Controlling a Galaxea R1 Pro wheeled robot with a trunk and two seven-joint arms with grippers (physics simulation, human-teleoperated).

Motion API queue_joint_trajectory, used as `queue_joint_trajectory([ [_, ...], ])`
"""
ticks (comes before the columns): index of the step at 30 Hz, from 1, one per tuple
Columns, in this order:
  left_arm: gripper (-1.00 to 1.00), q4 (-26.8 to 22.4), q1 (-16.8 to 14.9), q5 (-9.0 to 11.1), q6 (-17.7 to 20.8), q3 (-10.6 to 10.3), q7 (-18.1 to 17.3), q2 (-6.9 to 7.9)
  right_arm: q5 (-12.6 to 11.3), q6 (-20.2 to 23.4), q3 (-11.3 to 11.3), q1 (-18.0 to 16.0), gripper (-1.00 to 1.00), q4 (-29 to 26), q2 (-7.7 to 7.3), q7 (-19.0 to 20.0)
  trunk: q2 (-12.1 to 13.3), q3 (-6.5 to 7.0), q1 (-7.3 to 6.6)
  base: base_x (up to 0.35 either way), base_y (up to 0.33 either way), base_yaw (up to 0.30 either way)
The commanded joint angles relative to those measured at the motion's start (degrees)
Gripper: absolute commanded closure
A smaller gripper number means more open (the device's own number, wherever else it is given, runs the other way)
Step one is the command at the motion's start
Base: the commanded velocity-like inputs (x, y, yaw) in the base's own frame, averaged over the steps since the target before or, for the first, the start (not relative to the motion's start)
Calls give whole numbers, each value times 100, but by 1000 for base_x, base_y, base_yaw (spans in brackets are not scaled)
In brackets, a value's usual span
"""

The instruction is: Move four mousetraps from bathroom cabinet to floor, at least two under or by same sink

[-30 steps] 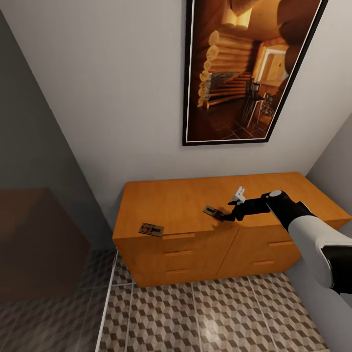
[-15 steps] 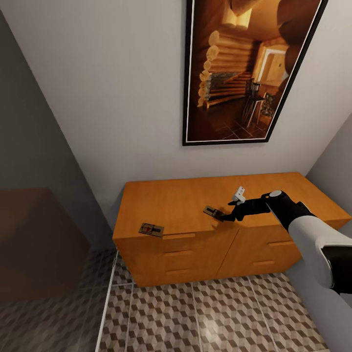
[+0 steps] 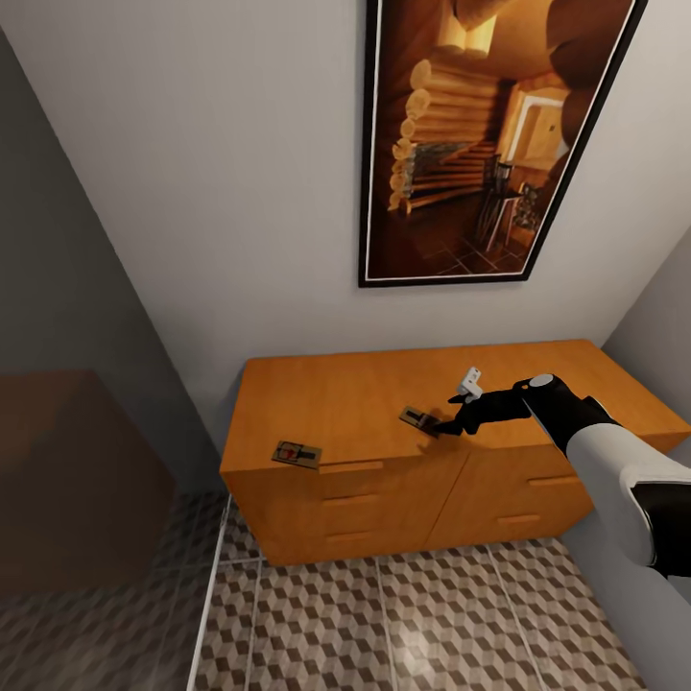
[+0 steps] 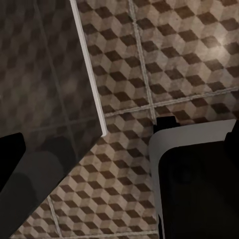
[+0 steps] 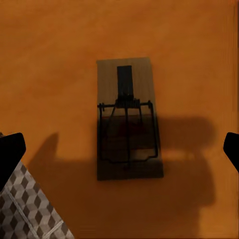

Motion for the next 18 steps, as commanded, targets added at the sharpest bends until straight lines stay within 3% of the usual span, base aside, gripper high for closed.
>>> queue_joint_trajectory([
  [1, -100, 19, -7, 39, -27, -48, 4, -4, -17, 40, 33, -3, -100, -10, -4, 15, -10, -10, 4, 47, 0, 0],
  [18, -100, 25, 38, 40, 281, -48, 1, -4, -17, 42, 32, -4, -100, -10, -6, 17, -10, -10, 4, 10, 0, 0],
])
